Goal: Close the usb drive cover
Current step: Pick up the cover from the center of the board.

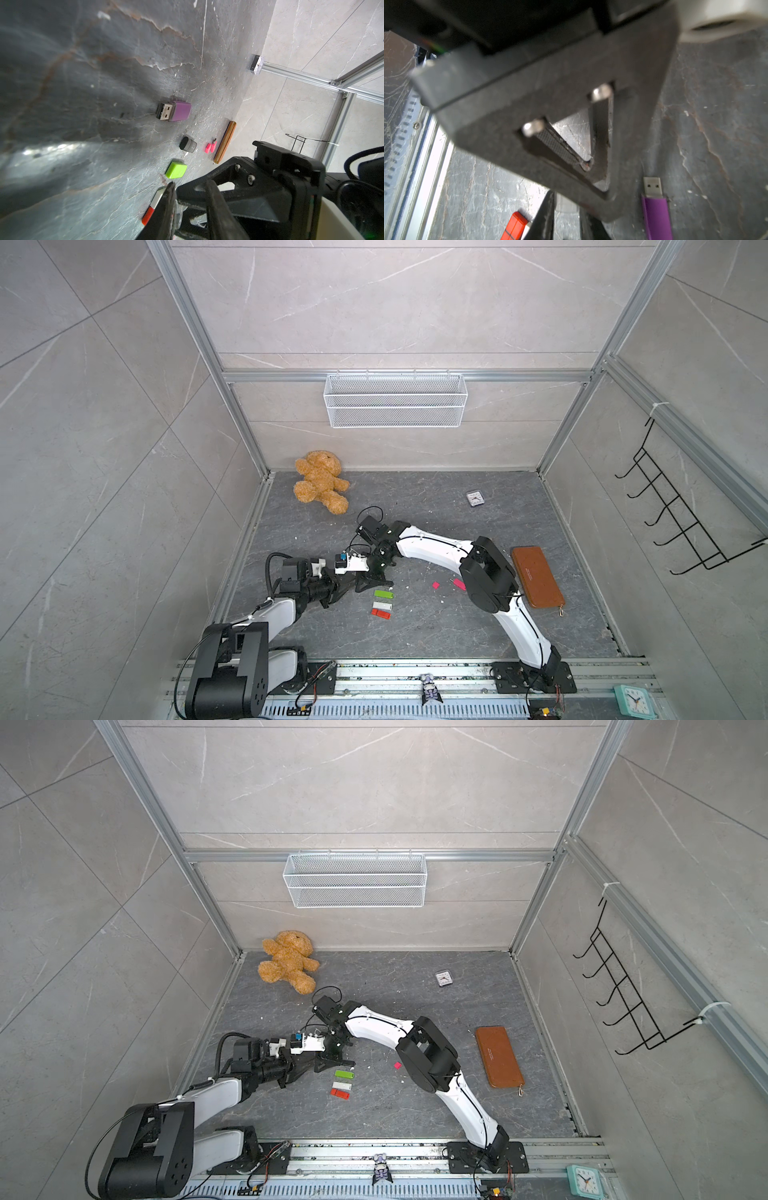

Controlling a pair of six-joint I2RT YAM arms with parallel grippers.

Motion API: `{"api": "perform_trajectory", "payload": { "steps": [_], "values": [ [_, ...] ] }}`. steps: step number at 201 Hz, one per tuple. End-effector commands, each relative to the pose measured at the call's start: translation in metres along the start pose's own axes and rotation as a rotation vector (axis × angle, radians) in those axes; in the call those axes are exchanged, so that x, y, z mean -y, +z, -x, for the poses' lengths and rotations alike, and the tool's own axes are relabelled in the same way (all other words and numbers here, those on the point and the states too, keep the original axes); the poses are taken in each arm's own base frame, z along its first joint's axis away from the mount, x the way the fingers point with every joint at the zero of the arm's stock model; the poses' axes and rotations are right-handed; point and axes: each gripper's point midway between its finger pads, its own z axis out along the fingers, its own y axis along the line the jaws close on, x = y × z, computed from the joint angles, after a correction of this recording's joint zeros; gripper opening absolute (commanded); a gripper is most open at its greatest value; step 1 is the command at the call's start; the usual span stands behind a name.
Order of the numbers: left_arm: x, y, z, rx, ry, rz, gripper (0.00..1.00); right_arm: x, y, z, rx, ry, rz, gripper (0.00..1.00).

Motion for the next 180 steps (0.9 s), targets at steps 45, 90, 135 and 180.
{"api": "perform_trajectory", "payload": {
  "steps": [45,90,135,180],
  "values": [
    [-0.001,0.003,-0.023,-0.099,-0.021,-0.004,0.33,0.011,-0.014,0.012,0.039,-0.002,-0.049,0.24],
    [-0.001,-0.001,-0.023,-0.077,-0.019,0.008,0.36,0.015,-0.012,0.006,0.023,0.015,-0.061,0.24],
    [0.002,-0.004,-0.026,-0.073,-0.022,-0.004,0.36,0.017,-0.010,0.004,0.022,0.026,-0.061,0.24],
    [-0.005,-0.003,-0.027,-0.070,-0.028,0.016,0.36,0.013,-0.014,0.010,0.050,0.018,-0.050,0.24]
  ]
}}
